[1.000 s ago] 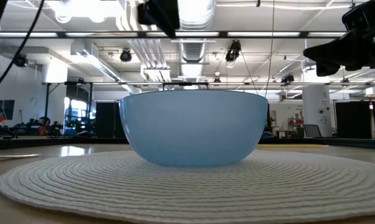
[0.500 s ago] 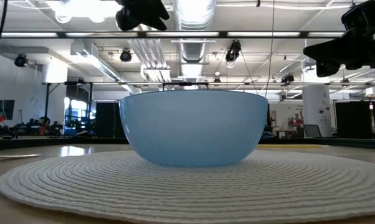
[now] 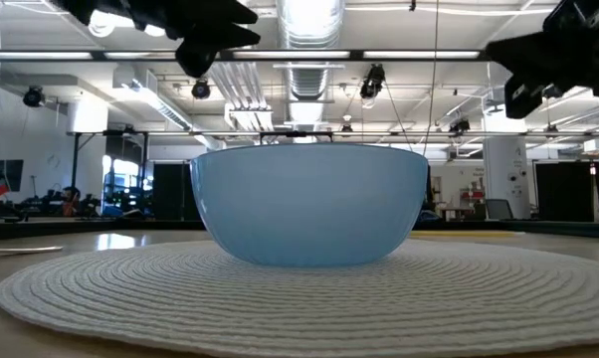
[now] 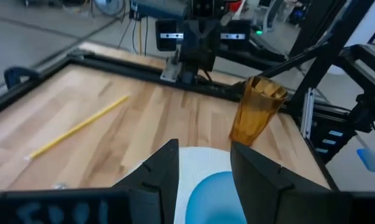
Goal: Pick & Place Utensil
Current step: Move the yellow glass to the top left of the white mat
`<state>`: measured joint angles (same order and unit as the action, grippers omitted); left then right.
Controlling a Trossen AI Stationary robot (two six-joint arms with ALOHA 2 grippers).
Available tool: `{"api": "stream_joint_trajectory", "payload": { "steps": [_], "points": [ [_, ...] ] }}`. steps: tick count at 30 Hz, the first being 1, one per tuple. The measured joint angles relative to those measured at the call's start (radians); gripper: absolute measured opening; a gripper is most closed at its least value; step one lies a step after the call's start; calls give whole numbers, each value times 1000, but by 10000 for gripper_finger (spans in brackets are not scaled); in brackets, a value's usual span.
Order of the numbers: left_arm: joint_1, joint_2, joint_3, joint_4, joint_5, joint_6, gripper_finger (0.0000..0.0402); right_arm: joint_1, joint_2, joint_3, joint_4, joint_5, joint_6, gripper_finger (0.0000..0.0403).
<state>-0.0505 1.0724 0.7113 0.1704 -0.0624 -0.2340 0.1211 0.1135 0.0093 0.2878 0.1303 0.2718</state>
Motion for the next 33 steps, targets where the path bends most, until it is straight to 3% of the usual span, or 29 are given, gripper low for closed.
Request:
{"api": "stream_joint_trajectory", "payload": {
  "steps": [5,15,18,22,27,33],
  "points": [
    [0,-22,-60,68,0,58,135,0,0,0,134,-12,42,8],
    [0,-25,-80,85,1,112,135,0,1,0,446,-66,-62,8],
    [0,-25,-80,111,1,125,135,0,0,21,470,-104,-78,8],
    [0,-24,-80,107,1,124,135,0,7,133,293,-127,-99,8],
    [0,-24,-80,107,1,123,135,0,50,348,-145,-128,-125,13],
    [0,-24,-80,106,1,111,135,0,137,556,-466,-132,-122,60]
  ]
}}
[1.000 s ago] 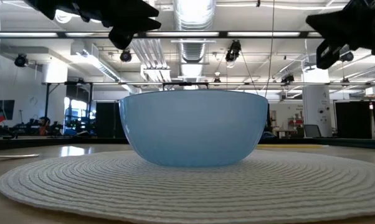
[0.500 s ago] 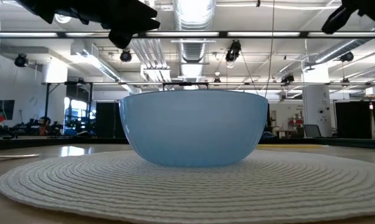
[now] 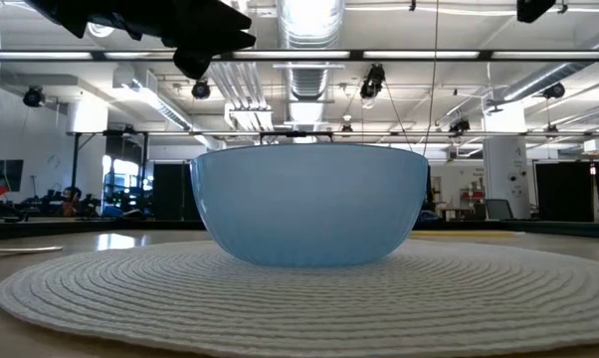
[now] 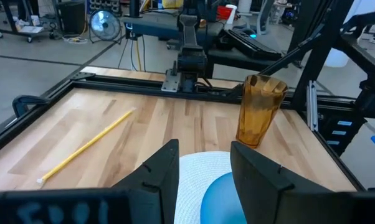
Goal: Pick & Place Utensil
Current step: Move the yellow glass to the top left of the white mat
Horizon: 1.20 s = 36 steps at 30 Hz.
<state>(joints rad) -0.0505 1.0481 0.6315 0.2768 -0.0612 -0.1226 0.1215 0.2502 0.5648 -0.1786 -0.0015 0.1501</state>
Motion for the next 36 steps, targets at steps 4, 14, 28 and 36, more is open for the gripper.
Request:
{"api": "stream_joint_trajectory", "payload": {
  "steps": [4,14,28,36],
  "points": [
    [0,0,0,-1,0,-3,135,0,65,117,-141,-7,20,104],
    [0,0,0,-3,-4,-5,135,0,253,377,-483,-49,98,178],
    [0,0,0,-8,-7,-5,135,23,518,610,-791,-267,307,171],
    [0,0,0,-10,-7,-3,135,120,642,684,-842,-269,399,171]
  ]
}}
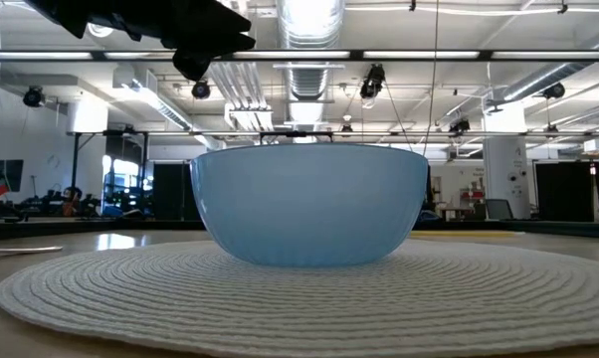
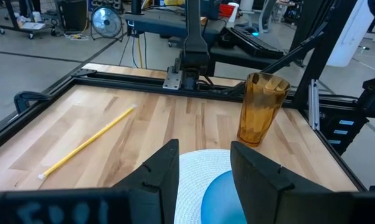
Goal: Pick & Place Utensil
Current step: Move the yellow glass to the top left of the white mat
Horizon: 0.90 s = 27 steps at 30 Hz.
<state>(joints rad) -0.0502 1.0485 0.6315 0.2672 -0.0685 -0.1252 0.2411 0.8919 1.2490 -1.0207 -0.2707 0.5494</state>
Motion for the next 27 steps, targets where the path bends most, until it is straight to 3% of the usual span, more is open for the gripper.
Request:
{"api": "stream_joint_trajectory", "payload": {
  "steps": [9,27],
  "points": [
    [1,0,0,0,0,16,135,103,119,106,-108,8,161,166],
    [3,-2,0,1,-4,50,135,286,306,121,-131,11,410,166]
  ]
}}
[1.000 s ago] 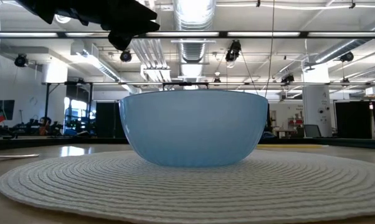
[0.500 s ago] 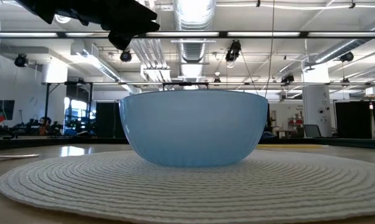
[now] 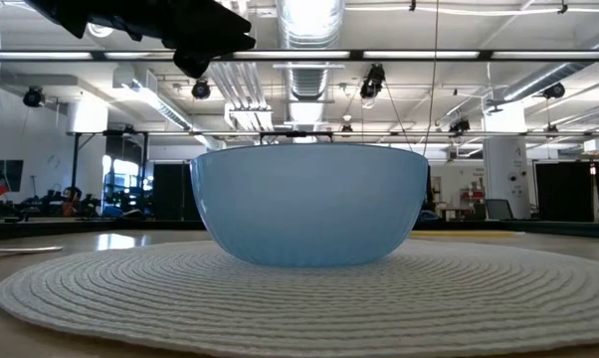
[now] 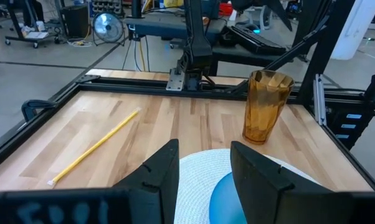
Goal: Pick & Place Utensil
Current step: Move the yellow glass to the top left of the white mat
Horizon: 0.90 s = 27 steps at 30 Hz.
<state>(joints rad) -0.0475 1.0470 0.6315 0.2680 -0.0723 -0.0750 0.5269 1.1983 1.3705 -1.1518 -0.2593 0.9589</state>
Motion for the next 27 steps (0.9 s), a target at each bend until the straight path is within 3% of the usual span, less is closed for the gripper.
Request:
{"api": "stream_joint_trajectory", "payload": {
  "steps": [9,14,27],
  "points": [
    [0,0,0,0,0,2,135,66,109,63,-6,108,-81,162],
    [0,0,0,0,0,16,135,122,175,120,-117,199,-95,155],
    [0,0,0,-25,0,20,135,212,293,127,-135,212,-173,133]
  ]
}}
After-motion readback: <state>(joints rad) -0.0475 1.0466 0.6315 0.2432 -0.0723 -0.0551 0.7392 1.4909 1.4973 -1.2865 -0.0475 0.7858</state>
